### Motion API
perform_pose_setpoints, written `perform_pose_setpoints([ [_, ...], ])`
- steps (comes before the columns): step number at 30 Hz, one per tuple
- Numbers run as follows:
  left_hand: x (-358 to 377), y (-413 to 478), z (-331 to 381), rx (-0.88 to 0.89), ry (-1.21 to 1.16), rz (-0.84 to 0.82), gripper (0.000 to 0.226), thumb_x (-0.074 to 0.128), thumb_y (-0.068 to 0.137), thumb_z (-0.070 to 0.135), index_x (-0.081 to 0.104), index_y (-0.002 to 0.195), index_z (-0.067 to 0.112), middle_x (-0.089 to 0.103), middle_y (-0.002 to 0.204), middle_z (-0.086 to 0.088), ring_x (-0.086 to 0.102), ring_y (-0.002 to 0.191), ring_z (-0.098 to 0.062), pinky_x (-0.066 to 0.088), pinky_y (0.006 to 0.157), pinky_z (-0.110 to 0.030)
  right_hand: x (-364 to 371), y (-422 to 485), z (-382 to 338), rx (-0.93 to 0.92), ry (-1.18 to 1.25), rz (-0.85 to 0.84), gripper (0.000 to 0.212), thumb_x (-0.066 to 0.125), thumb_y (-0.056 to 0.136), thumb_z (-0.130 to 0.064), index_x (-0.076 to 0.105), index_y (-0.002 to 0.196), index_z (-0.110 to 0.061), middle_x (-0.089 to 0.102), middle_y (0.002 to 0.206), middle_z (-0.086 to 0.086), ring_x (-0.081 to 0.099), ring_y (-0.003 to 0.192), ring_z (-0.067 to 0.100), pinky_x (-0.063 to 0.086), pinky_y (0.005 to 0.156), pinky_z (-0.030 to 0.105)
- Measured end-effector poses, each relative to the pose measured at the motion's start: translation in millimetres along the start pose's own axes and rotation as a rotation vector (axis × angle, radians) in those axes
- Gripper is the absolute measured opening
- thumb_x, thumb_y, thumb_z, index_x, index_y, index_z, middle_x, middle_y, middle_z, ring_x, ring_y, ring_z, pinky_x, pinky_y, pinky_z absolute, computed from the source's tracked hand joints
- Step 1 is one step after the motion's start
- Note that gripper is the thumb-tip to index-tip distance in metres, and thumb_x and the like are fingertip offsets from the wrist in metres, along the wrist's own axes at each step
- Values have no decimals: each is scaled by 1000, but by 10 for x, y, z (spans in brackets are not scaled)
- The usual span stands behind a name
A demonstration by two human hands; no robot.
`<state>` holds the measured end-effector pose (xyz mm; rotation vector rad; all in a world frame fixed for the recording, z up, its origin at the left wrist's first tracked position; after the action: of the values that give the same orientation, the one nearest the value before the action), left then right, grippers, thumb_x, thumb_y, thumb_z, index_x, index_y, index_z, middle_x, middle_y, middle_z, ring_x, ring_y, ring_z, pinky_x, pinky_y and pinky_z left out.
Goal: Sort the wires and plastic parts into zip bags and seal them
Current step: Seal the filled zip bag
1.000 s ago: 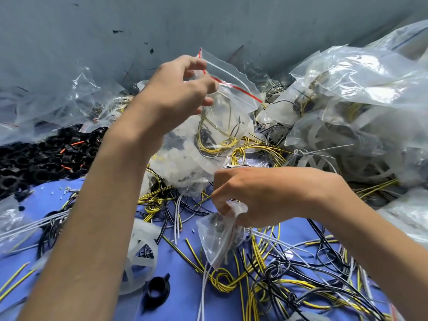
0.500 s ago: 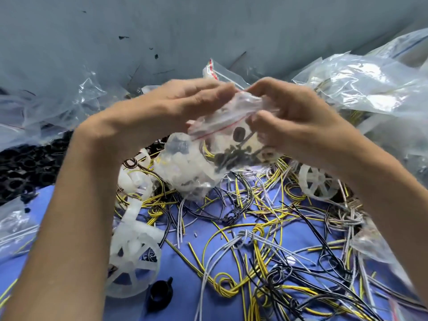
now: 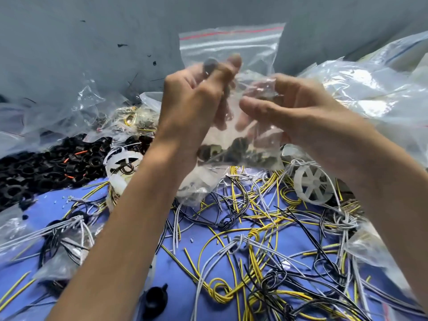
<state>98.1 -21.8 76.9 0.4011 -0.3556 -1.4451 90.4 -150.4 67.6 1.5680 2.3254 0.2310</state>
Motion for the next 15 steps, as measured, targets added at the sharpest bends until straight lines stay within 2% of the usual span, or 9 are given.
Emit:
perform_pose_setpoints([
  [1, -12, 0, -4, -20, -11, 48, 38, 59, 92, 25, 55, 56, 16, 47, 40, 8, 42, 36, -8, 36, 44, -18, 5, -7, -13, -10, -53, -3, 28, 62, 74, -32, 58, 90, -9, 67, 69, 1, 60, 56, 10, 47, 51, 16],
  [3, -56, 14, -17, -72, -30, 89, 49, 55, 93, 27, 56, 45, 19, 52, 43, 10, 48, 43, -7, 43, 58, -25, -35, 5, -25, -18, -79, 37, 20, 61, 78, -30, 58, 78, -11, 65, 62, -2, 58, 51, 7, 46, 51, 15],
  [5, -98, 53, 5, -88, 21, 46, 53, 50, 95, 32, 61, 44, 22, 63, 56, 11, 57, 60, -7, 48, 77, -34, -99, 17, -34, -28, -87, 73, 19, 61, 82, -29, 59, 72, -13, 67, 62, -3, 60, 54, 7, 50, 57, 17],
  [7, -107, 62, 88, -33, 112, -39, 56, 43, 97, 35, 65, 46, 23, 71, 68, 4, 62, 68, -9, 47, 84, -41, -120, 17, -47, -43, -118, 42, 21, 59, 80, -34, 62, 71, -15, 70, 70, -2, 64, 65, 8, 52, 66, 19],
  [9, -115, 44, 178, 54, 178, -88, 61, 38, 99, 35, 68, 47, 25, 71, 70, -8, 63, 64, -13, 50, 86, -45, -103, -1, -54, -50, -123, 4, 21, 58, 78, -35, 62, 75, -15, 72, 77, 0, 67, 72, 10, 53, 70, 21],
  [10, -129, 35, 243, 97, 207, -82, 59, 38, 99, 36, 70, 51, 26, 71, 70, -9, 63, 61, -14, 52, 85, -42, -100, -3, -53, -56, -114, 6, 21, 59, 78, -34, 62, 78, -14, 72, 78, 0, 67, 74, 11, 53, 72, 23],
  [12, -170, 42, 338, 172, 266, -44, 49, 41, 99, 36, 74, 66, 22, 70, 66, -3, 63, 58, -14, 53, 73, -31, -100, -2, -70, -86, -82, 39, 15, 59, 82, -29, 60, 79, -14, 72, 80, -1, 68, 74, 10, 54, 73, 25],
  [13, -172, 69, 344, 176, 298, -44, 43, 44, 99, 34, 74, 73, 17, 68, 65, 0, 64, 57, -14, 54, 67, -30, -101, 2, -84, -103, -75, 55, 14, 58, 86, -25, 60, 80, -13, 72, 81, 0, 67, 72, 9, 54, 73, 25],
  [15, -100, 82, 251, 113, 394, -151, 34, 47, 100, 25, 72, 87, 5, 64, 67, 0, 61, 57, -14, 55, 66, -32, -90, -9, -86, -110, -102, 85, 16, 60, 88, -20, 64, 84, -6, 72, 81, 3, 65, 69, 7, 53, 71, 24],
])
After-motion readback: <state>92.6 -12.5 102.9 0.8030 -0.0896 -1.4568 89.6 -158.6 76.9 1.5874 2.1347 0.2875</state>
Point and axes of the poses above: each hand's wrist, its own y-axis towards the middle knuckle, its own x-axis out of the palm, z = x × y, the point moved 6 cm from there along y, towards the middle knuckle
